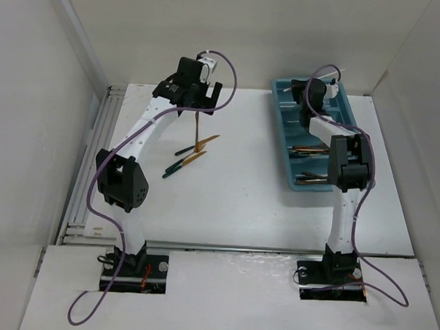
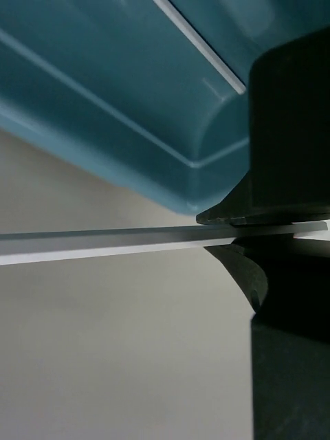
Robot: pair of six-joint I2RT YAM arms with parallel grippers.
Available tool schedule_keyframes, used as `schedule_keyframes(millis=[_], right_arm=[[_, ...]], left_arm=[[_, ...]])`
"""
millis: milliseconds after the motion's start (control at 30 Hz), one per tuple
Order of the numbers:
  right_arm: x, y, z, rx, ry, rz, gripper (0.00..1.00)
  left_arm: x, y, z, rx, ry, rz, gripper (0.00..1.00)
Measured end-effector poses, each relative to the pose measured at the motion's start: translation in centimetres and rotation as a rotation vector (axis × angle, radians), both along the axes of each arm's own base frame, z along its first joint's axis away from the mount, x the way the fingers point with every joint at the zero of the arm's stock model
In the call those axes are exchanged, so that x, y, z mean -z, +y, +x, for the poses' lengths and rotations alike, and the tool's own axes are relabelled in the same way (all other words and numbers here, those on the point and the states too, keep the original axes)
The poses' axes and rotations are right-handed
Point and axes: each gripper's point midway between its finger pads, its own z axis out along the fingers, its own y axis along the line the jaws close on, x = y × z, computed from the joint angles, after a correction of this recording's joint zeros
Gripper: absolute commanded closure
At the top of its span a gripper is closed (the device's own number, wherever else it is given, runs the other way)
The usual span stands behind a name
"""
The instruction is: Sort the eating utensils into containers
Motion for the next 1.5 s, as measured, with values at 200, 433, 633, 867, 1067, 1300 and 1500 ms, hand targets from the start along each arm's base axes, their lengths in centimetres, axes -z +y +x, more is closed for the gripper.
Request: schedule_keyframes(millis=[200,433,633,867,1067,1300,1500], right_arm=[[2.5,-1.3,2.9,0.097,0.052,0.027,0.52],[3.3,-2.5,3.2,0.152,0.090,0.039,0.06],[4.0,-2.2,3.0,0.123,0.118,-0.001,0.06],[2.0,0.4,1.8,-0.099,0.134,-0.488,0.00],[-10.3,7.7,-6.0,-0.245,-0.060,-0.878,0.00],[-18.1,8.3,-13.4,-0.240,-0.222,-1.060,0.00],[-15.2,6.7,-14.4,-0.249,-0.135,-1.164,0.00]], left_arm=[[3.3,2.2,1.3,-0.056,0.050,0.059,0.00],[5.0,3.4,1.6,-0.063,0.070,0.097,0.00],[7.7,4.3,0.8,-0.017,0.109,0.183,0.00],[10.9,4.0,-0.6,0.080,0.184,0.191,0.00],[14.7,2.2,3.4,0.032,0.268,0.106,0.00],[20.8,2.9,6.6,-0.083,0.352,0.065,0.11],[21.5,3.8,5.4,-0.101,0.406,0.077,0.56]])
